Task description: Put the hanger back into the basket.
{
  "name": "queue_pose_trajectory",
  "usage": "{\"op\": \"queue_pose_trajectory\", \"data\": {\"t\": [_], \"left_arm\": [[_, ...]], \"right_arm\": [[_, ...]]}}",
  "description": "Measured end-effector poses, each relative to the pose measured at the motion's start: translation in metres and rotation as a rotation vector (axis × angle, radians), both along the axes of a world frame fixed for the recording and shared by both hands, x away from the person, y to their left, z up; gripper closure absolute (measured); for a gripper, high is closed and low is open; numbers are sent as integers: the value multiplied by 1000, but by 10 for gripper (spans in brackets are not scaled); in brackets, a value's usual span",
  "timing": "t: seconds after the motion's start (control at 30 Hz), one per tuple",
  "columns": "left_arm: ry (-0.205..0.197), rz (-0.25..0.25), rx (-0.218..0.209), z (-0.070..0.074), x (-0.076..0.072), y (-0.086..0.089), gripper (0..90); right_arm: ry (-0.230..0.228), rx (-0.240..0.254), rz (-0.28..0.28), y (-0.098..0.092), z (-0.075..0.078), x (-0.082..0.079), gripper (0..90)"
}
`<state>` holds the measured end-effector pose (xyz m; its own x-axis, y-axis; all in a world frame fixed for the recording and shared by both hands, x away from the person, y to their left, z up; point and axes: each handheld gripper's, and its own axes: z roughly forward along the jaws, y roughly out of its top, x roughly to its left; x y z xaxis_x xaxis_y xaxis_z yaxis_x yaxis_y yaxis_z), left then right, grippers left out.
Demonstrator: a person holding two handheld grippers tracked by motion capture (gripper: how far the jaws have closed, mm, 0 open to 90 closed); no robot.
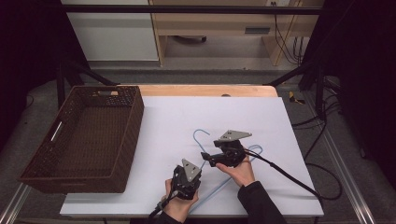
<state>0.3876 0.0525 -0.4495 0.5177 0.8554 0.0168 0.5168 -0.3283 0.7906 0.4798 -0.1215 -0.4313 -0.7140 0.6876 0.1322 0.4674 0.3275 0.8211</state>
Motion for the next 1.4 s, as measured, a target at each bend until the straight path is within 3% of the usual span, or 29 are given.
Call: {"op": "queue_pose_trajectory", "data": {"t": [0.23, 0.53, 1.1, 1.4], "left_arm": [[-31, -4, 12, 2, -1, 1, 871], [-15, -6, 0, 2, -2, -1, 871], [-19, -15, 1, 0, -3, -4, 871], [-21, -18, 1, -1, -3, -3, 870]], "right_arm": [[10, 11, -4, 10, -2, 7, 384], [45, -3, -19, 14, -12, 15, 525], [90, 42, 10, 14, -15, 20, 842], [101, 58, 4, 14, -13, 19, 857]]}}
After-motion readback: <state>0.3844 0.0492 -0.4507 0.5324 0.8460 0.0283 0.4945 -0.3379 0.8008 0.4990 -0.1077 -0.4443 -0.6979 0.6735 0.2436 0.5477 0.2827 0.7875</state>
